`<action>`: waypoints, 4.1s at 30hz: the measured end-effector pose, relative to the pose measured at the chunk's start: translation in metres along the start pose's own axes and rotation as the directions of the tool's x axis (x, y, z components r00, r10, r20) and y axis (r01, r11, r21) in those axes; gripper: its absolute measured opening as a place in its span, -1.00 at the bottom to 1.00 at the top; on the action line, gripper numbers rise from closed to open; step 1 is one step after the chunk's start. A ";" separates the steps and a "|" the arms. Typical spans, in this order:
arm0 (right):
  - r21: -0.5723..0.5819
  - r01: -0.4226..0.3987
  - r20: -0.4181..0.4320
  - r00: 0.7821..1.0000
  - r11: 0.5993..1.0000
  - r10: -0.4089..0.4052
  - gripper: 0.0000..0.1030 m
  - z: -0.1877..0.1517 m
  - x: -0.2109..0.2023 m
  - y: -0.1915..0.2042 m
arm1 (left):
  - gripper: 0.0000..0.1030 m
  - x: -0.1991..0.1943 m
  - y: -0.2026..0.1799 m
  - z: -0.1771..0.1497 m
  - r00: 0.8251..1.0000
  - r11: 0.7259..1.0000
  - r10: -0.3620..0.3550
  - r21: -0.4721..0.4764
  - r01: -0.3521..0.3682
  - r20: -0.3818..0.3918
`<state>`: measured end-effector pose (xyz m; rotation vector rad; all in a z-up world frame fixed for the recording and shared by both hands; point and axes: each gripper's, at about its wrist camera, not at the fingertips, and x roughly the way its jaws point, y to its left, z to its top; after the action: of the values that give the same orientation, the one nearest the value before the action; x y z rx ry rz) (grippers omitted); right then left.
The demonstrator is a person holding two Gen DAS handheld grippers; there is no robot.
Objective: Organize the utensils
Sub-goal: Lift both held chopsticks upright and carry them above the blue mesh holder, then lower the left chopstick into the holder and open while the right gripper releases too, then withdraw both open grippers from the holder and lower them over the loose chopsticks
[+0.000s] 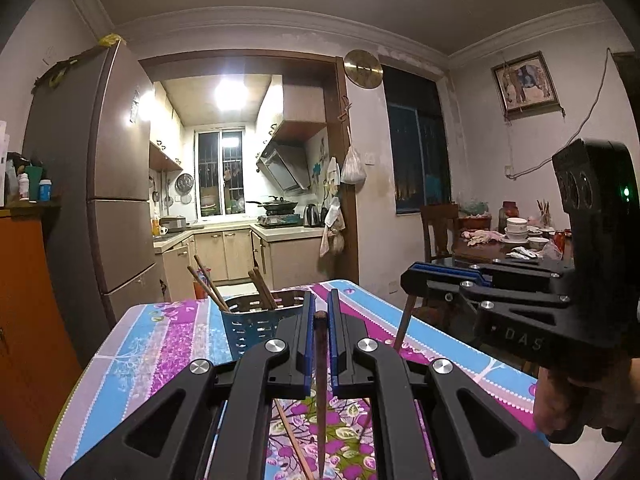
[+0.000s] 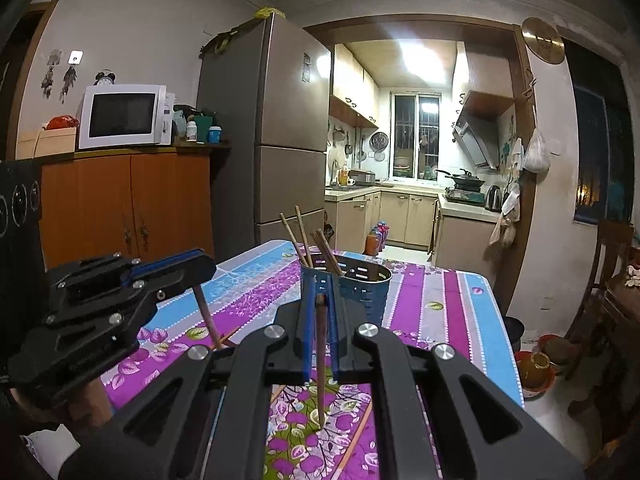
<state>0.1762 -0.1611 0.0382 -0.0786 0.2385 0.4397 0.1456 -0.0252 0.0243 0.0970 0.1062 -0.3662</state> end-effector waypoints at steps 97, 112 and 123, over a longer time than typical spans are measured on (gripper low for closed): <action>0.164 0.003 -0.046 0.999 0.986 0.005 0.74 0.113 0.206 -0.126 | 0.53 0.250 0.159 0.118 0.982 0.974 0.185 -0.123 -0.189 -0.040; 0.127 0.023 -0.002 1.000 0.992 -0.023 0.85 0.109 0.169 -0.115 | 0.72 0.200 0.153 0.109 0.981 0.977 0.193 -0.091 -0.194 -0.020; 0.044 0.037 0.092 0.995 0.998 -0.041 0.89 0.102 0.101 -0.073 | 0.90 0.105 0.143 0.091 0.974 0.973 0.225 -0.050 -0.224 0.029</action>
<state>0.3179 -0.1729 0.1138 -0.0208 0.1541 0.3977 0.3023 0.0606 0.1125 0.0557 0.0686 -0.1388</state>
